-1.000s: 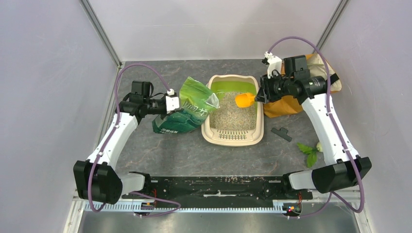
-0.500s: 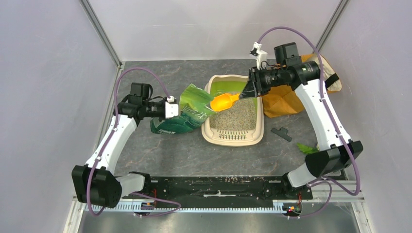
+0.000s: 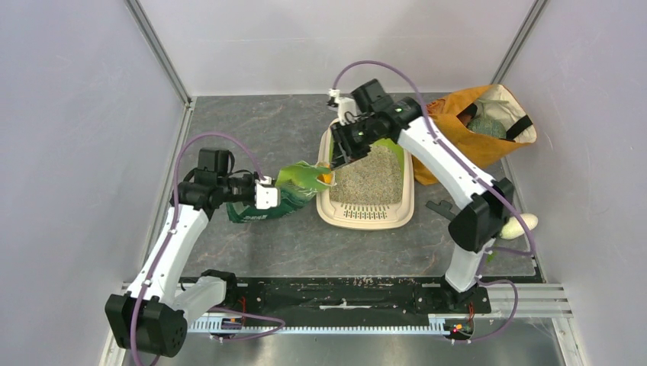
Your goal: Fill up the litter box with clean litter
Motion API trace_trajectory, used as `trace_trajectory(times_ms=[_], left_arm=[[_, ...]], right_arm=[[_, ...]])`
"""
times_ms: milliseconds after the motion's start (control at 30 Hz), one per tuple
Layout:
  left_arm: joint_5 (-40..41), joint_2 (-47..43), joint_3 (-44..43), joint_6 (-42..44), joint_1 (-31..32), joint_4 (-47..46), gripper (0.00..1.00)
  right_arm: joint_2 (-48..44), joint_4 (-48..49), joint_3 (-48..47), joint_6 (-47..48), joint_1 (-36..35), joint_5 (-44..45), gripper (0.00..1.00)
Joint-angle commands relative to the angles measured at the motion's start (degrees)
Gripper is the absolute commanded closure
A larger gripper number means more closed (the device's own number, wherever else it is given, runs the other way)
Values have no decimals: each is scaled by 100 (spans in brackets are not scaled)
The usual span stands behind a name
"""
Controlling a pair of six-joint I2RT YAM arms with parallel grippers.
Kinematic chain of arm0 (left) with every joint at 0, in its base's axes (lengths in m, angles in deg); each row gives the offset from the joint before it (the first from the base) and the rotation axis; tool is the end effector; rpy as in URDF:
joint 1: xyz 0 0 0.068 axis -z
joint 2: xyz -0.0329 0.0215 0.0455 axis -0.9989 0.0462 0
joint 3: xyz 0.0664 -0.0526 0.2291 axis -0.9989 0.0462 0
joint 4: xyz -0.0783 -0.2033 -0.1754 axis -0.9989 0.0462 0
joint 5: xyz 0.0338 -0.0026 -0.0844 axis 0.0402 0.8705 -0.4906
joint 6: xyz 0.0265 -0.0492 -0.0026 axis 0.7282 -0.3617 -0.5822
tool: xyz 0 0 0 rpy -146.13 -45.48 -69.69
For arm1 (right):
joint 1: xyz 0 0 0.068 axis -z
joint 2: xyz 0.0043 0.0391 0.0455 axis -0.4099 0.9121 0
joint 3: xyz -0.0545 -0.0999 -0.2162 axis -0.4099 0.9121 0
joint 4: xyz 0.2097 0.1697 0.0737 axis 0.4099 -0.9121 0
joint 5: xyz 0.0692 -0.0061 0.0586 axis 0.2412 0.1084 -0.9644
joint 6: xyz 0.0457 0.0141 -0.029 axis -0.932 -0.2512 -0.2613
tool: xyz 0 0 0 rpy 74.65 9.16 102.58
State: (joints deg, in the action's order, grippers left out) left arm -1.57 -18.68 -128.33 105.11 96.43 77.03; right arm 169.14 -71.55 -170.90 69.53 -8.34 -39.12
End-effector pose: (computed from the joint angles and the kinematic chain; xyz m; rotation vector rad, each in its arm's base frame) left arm 0.2255 -0.0658 0.2741 1.7153 1.2136 -0.3261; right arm 0.3174 0.2257 0.3373 -0.7564 2.4825 0.9470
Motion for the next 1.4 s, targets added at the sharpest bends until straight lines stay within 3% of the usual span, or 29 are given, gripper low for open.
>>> trace_trajectory(times_ms=[0,133,467,633,800,1033,1367], left_arm=[[91,-203,417,396,-11,-385,98],[35,-177,648,498,-12,-535,98],[-69,17,918,862,-107,-635,98],[-142,179,1020,921,-178,-768,98],[-203,257,1083,958,-214,-799,98],[-299,432,1071,937,-214,-844,98],[-381,546,800,765,-214,-844,98]], right_arm=[[428,155,-674,-85,-560,1176,100],[1073,-107,-1162,-8,-978,1845,100],[2224,-375,-1668,216,-1649,1928,100],[2433,-13,-1314,292,-1668,1573,100],[2450,395,-902,286,-1531,366,100],[2118,2246,-138,-695,-938,-1524,100],[1575,6928,1360,-3791,-754,-2785,100]])
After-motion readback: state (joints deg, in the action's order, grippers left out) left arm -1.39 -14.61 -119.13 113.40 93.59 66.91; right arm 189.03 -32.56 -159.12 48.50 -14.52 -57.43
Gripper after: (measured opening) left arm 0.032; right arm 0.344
